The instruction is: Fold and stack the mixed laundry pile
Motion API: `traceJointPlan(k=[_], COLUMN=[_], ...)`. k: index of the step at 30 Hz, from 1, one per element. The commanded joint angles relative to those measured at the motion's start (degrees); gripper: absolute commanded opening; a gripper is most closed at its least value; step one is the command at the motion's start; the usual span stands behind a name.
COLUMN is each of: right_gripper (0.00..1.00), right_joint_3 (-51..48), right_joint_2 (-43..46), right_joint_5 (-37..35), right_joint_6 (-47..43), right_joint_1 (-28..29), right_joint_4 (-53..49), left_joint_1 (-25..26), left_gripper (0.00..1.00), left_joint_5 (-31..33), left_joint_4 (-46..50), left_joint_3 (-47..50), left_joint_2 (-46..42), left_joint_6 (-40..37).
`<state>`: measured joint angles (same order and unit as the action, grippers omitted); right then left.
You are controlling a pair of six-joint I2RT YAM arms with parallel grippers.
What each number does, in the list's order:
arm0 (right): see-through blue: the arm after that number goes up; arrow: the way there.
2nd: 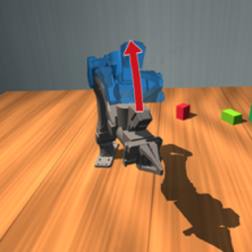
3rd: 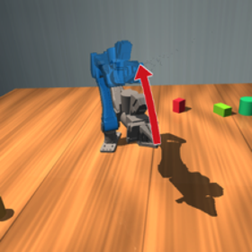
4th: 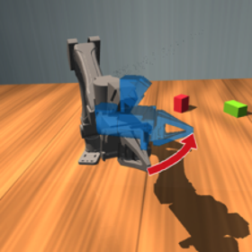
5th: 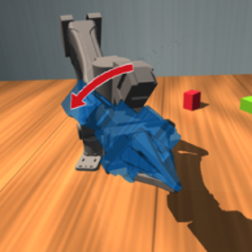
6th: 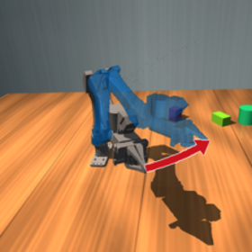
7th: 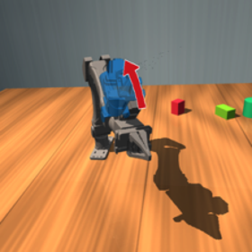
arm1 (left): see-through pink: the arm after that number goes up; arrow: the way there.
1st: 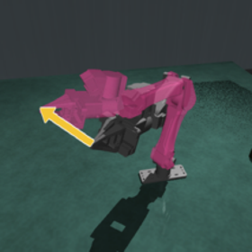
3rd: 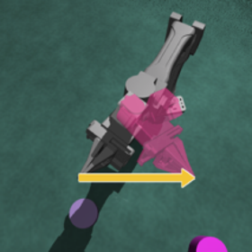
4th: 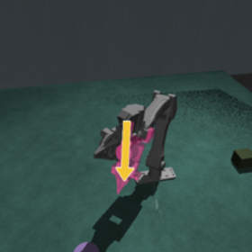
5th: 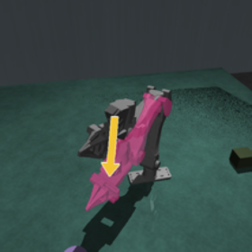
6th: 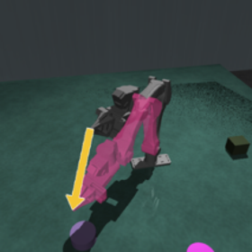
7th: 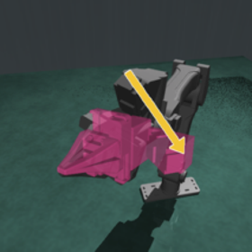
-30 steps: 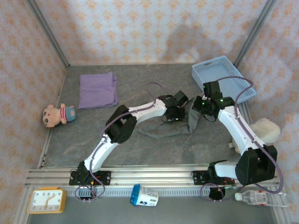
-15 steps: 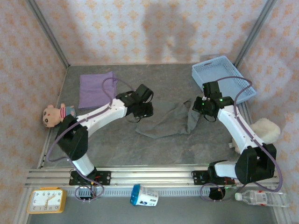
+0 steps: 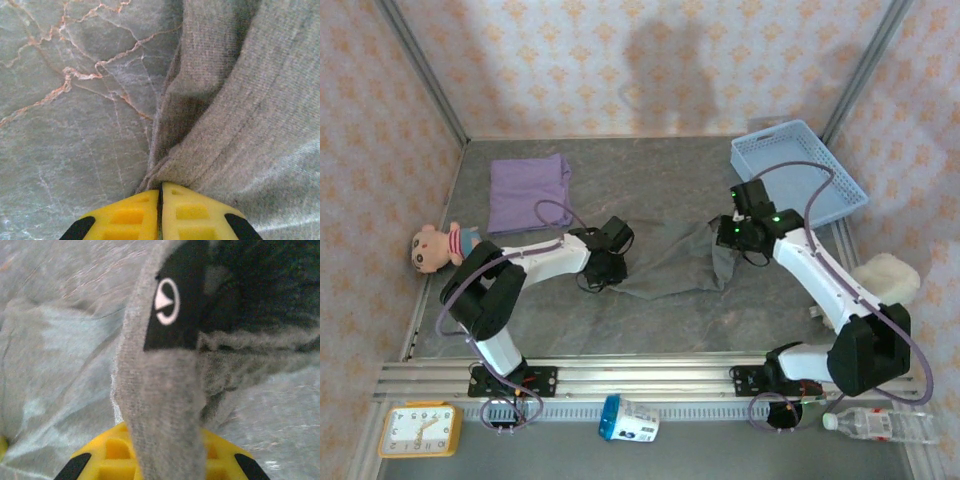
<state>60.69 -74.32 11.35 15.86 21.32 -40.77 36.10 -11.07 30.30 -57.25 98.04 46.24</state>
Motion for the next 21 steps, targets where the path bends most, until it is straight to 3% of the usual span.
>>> traceJointPlan(k=[1, 6, 9, 11, 12, 13, 17, 21], right_gripper=[0.00, 0.00, 0.00, 0.22, 0.41, 0.51, 0.57, 0.58], right_joint_3=[4.72, 12.56, 16.58, 17.46, 17.66, 17.84, 19.51, 19.43], right_joint_2=[-2.20, -11.53, -17.90, -20.19, -20.42, -20.30, -18.54, -15.18], right_joint_5=[-0.36, 0.41, 0.58, 1.67, 2.39, 3.22, 2.79, 2.71], right_joint_6=[1.22, 2.50, 3.54, 5.26, 5.51, 5.68, 5.20, 5.49], right_joint_1=[6.98, 20.37, 25.03, 25.35, 25.35, 25.35, 25.07, 22.30], right_joint_4=[0.69, 2.28, 2.55, 3.27, 4.08, 4.76, 4.81, 4.28], left_joint_1=[0.03, 0.03, 0.03, 0.03, 0.03, -0.06, -0.95, -3.07], left_gripper=[0.09, 0.09, 0.08, 0.08, 0.08, 0.08, 0.09, 0.11], left_joint_5=[1.67, 2.11, 2.62, 3.21, 3.76, 4.39, 7.36, 10.00], left_joint_4=[-1.73, -2.03, -2.18, -1.78, -1.21, -0.66, 3.27, 8.58], left_joint_3=[0.66, 1.75, 2.56, 3.31, 3.64, 4.09, 5.20, 5.57], left_joint_2=[0.89, 0.40, 0.01, -1.06, -1.85, -2.86, -7.17, -12.34], left_joint_6=[0.48, 0.69, 1.22, 1.57, 1.59, 1.50, 0.04, -1.75])
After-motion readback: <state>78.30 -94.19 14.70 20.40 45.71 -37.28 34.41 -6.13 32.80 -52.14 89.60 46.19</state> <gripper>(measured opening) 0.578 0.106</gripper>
